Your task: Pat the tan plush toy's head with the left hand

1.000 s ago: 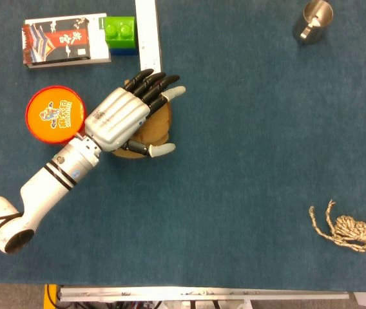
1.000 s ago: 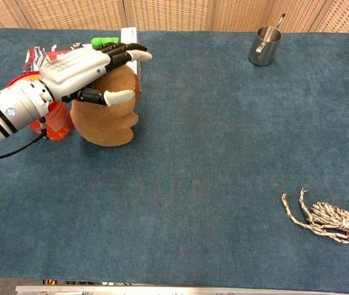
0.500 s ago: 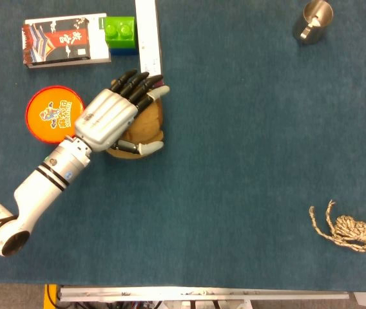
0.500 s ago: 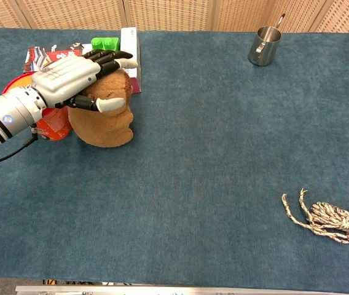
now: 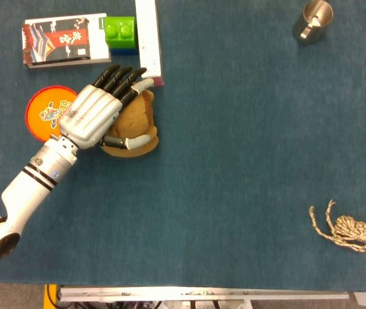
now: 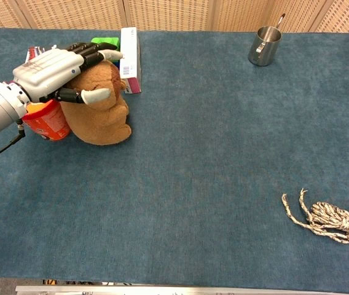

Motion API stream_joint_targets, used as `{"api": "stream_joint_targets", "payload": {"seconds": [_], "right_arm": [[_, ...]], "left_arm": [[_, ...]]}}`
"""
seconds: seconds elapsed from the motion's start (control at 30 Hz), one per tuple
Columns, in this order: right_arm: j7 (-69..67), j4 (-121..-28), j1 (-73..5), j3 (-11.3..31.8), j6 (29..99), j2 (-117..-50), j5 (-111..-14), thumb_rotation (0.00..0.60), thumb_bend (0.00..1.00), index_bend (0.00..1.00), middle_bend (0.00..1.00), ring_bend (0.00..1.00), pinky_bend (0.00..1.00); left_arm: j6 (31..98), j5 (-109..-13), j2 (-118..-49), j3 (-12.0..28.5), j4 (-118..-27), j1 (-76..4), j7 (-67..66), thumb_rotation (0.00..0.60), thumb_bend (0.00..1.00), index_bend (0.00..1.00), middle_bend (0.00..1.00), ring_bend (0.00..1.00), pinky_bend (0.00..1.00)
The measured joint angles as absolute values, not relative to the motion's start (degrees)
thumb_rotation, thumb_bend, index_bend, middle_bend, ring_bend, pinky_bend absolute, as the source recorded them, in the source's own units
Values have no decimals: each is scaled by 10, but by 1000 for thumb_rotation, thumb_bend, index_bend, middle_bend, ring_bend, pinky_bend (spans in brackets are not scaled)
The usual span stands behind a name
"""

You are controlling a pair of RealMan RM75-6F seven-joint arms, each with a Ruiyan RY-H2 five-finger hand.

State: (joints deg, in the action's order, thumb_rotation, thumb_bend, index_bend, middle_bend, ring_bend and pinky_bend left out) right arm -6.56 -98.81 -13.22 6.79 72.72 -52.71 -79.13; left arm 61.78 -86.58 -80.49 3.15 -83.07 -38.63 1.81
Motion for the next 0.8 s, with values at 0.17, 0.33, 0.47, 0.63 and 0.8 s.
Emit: {"api": "stream_joint_targets", "payload": {"seconds": [0.17, 0.33, 0.47, 0.63, 0.8], "right_arm": [[-68, -988, -130, 67, 729, -527, -792, 600, 142, 363, 443, 302, 256], [-70, -986, -128, 67, 731, -527, -792, 600, 142, 363, 443, 304, 257], [-71, -985, -128, 67, 732, -527, -793, 600, 142, 363, 443, 305, 257], [-73, -983, -128, 67, 731, -528, -793, 600, 141, 363, 443, 305, 256], [-75, -980, -130, 68, 728, -528, -792, 600, 142, 363, 443, 305, 256]], "left_arm": [[619, -868, -801, 32, -838, -385, 18, 84, 109, 74, 47, 25, 0], [617, -867, -799, 33, -844, -385, 18, 82, 109, 74, 47, 25, 0], [621, -869, -793, 33, -851, -383, 20, 85, 109, 74, 47, 25, 0], [626, -870, -783, 34, -859, -379, 22, 86, 109, 74, 47, 25, 0], [639, -867, -770, 36, -867, -369, 22, 84, 109, 74, 47, 25, 0]]}}
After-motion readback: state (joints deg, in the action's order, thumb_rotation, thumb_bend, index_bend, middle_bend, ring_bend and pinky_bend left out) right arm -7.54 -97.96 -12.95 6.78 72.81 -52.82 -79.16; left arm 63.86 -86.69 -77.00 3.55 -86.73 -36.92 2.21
